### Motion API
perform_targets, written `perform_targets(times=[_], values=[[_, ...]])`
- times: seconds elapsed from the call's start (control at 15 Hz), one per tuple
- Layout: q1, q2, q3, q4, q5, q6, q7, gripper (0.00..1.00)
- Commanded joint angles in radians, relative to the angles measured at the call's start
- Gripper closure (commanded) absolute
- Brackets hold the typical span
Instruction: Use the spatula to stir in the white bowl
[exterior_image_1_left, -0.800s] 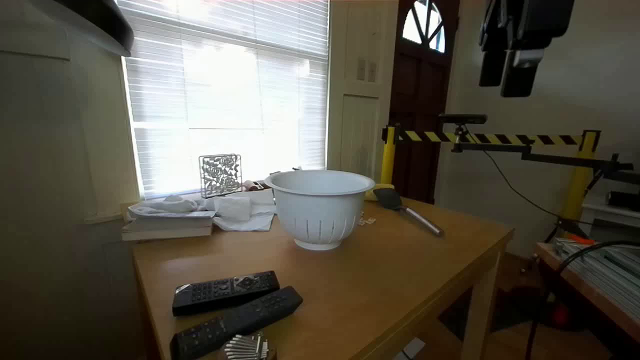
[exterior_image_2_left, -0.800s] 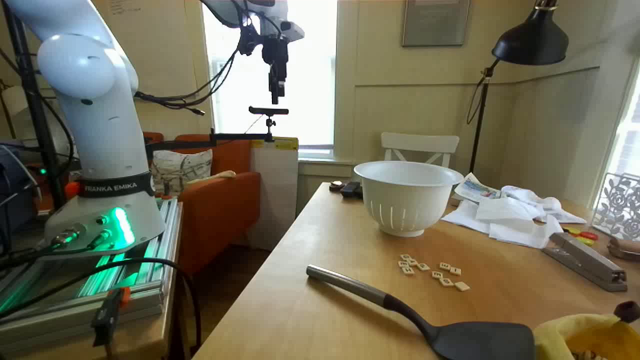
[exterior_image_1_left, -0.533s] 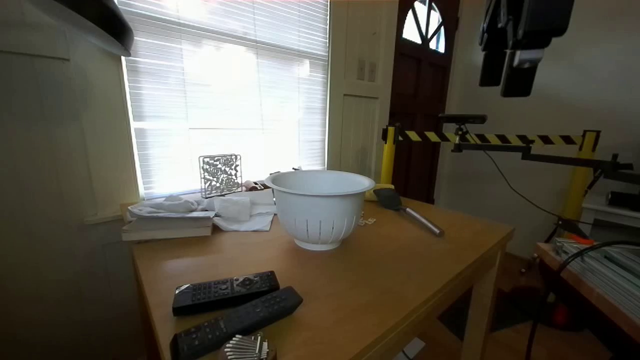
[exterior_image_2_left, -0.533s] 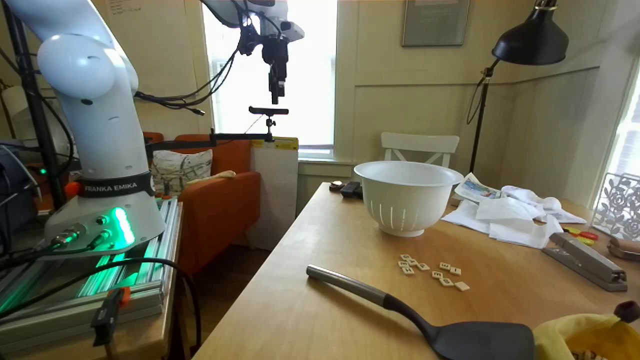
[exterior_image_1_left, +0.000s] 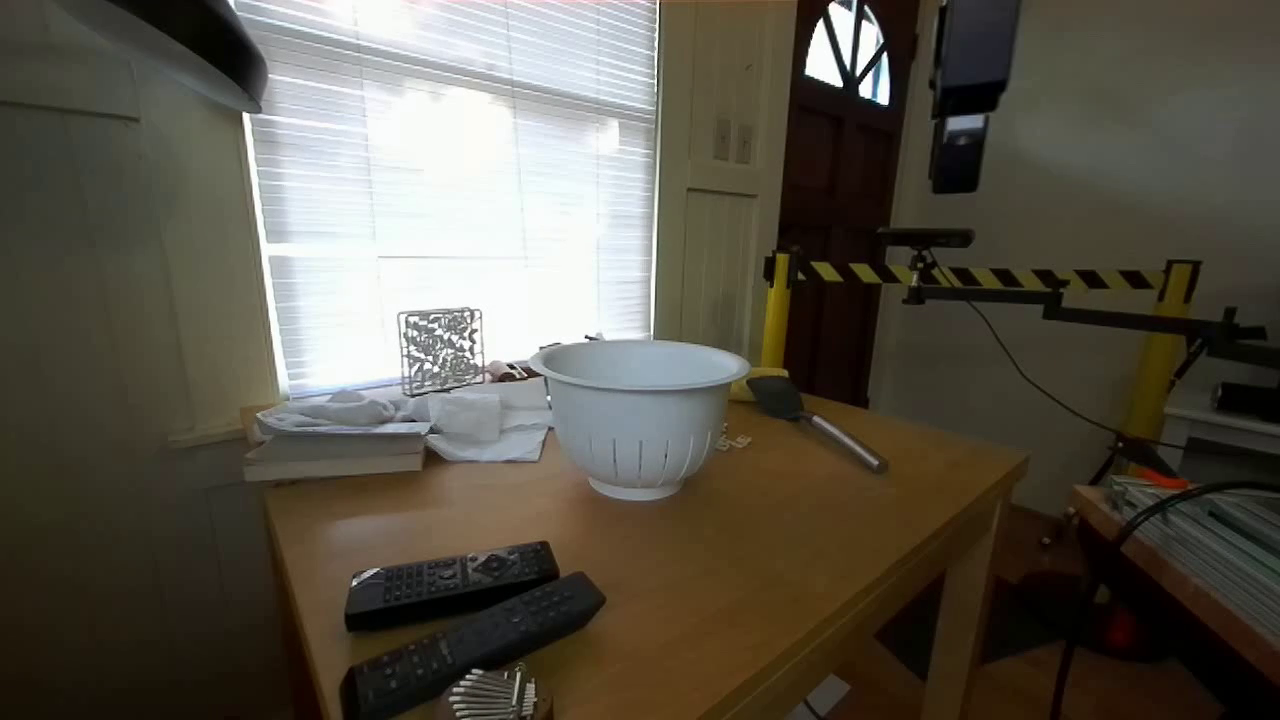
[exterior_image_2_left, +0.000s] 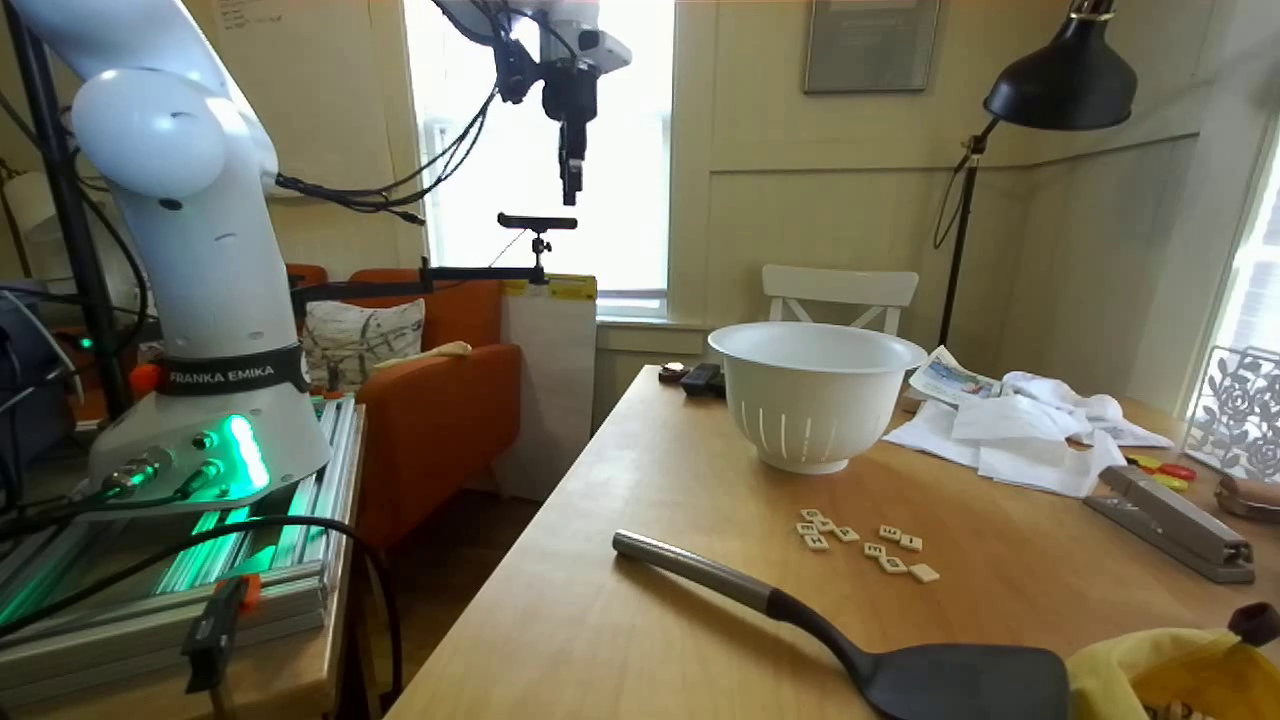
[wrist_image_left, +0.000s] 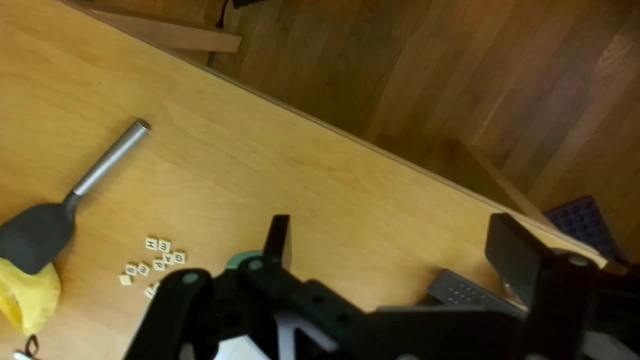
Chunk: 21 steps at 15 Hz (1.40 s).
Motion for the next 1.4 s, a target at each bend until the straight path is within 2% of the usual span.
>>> perform_targets(times=[0.0,0.13,0.27,0.47,0.67,0.8,0.87,0.93,1.07,1.33], values=[[-0.076,-0.011,-0.155,0.01,0.017,-0.055,-0.039,0.0],[-0.128,-0.009,-0.243,0.013,0.029,-0.072,-0.057,0.0],[-0.184,0.012,-0.314,0.001,0.029,-0.021,-0.045,0.0],[-0.245,0.056,-0.403,-0.032,0.07,0.126,-0.04,0.0],[-0.289,0.12,-0.463,-0.1,0.123,0.322,-0.036,0.0],[-0.328,0.183,-0.477,-0.146,0.057,0.463,-0.031,0.0],[-0.359,0.231,-0.471,-0.155,-0.017,0.499,0.022,0.0],[-0.328,0.164,-0.473,-0.135,0.051,0.42,-0.035,0.0],[-0.349,0.222,-0.482,-0.157,0.013,0.481,-0.016,0.0],[-0.348,0.242,-0.482,-0.154,0.01,0.494,-0.008,0.0]])
